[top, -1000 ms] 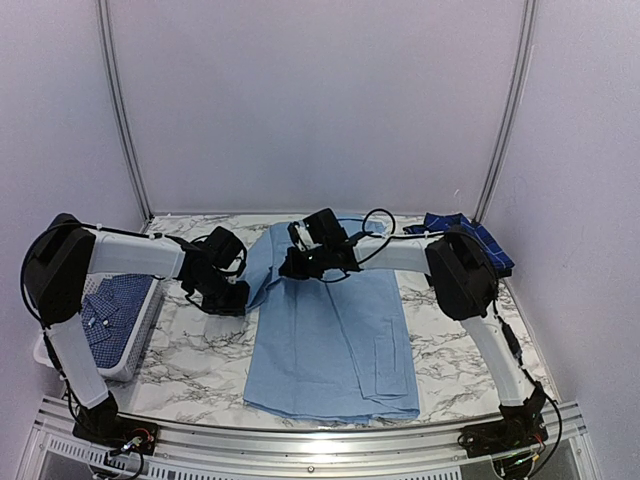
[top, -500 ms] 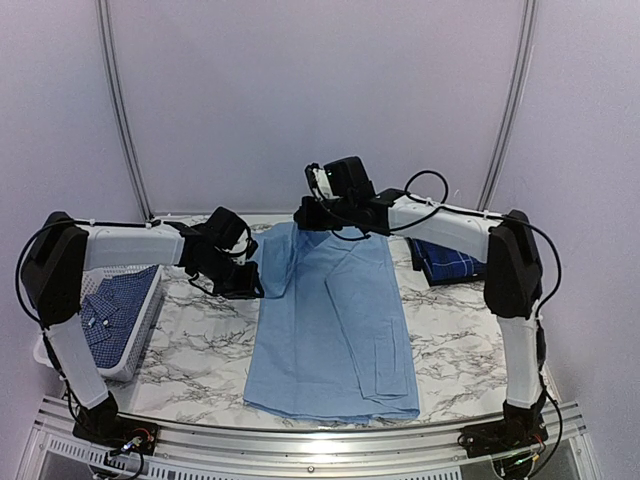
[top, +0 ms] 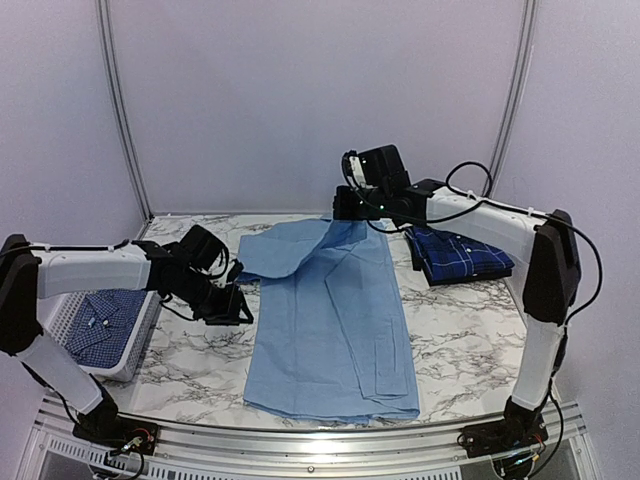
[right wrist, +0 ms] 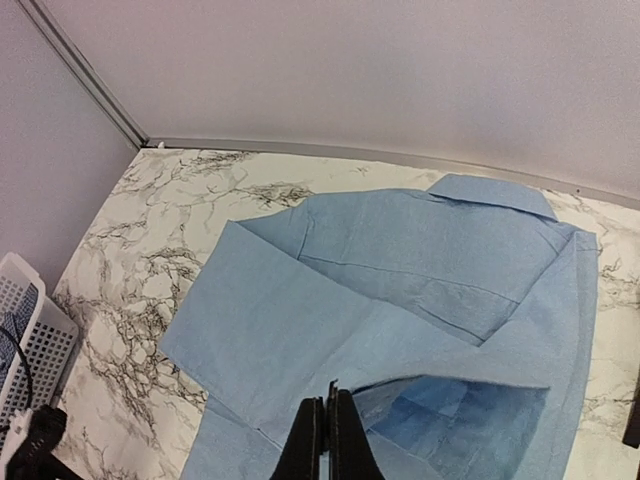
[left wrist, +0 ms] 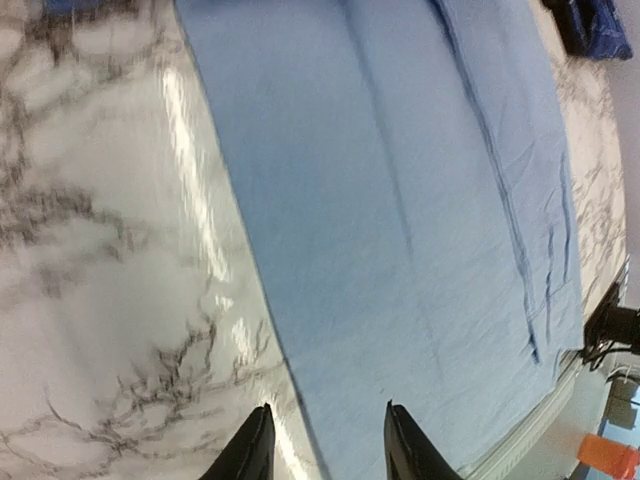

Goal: Fold and stack the long sleeve shirts
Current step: Pick up the shirt from the center of the board.

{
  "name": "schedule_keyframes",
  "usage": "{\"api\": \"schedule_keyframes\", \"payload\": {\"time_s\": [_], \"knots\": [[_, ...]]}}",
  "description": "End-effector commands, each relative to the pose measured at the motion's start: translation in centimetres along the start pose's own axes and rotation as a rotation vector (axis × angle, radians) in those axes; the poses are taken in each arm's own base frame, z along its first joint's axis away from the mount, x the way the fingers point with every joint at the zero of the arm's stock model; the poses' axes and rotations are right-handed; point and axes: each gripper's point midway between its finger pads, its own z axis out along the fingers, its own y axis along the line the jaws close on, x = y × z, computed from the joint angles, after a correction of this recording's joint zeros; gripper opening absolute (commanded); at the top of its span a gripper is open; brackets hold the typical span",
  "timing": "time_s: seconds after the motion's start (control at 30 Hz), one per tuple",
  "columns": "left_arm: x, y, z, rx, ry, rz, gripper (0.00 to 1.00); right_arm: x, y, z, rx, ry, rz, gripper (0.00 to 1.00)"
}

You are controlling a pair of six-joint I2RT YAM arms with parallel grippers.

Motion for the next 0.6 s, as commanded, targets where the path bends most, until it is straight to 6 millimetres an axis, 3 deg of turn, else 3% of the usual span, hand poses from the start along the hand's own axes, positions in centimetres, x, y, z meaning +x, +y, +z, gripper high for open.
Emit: {"api": "schedule_keyframes", "payload": {"time_s": [0.0, 0.1, 0.3, 0.57], "knots": [[7.3, 1.0, 0.8, -0.038, 0.168, -0.034, 0.41, -2.4, 0.1, -2.9, 0.026, -0.067, -0.029, 0.00], [10.2, 0.9, 0.8, -0.040, 0.200, -0.028, 0.42, -2.8, 0.2, -3.6, 0.024, -0.077, -0.044, 0.00], [13.9, 0.0, 1.3, 0.022, 0.248, -0.054, 0.42, -3.8, 0.3, -4.8, 0.031, -0.100, -0.072, 0.00], [16.1, -1.5, 2.1, 0.050, 0.295, -0.032, 0.34, -4.6, 0.5, -5.9, 0.027, -0.123, -0.081, 0.00]]}}
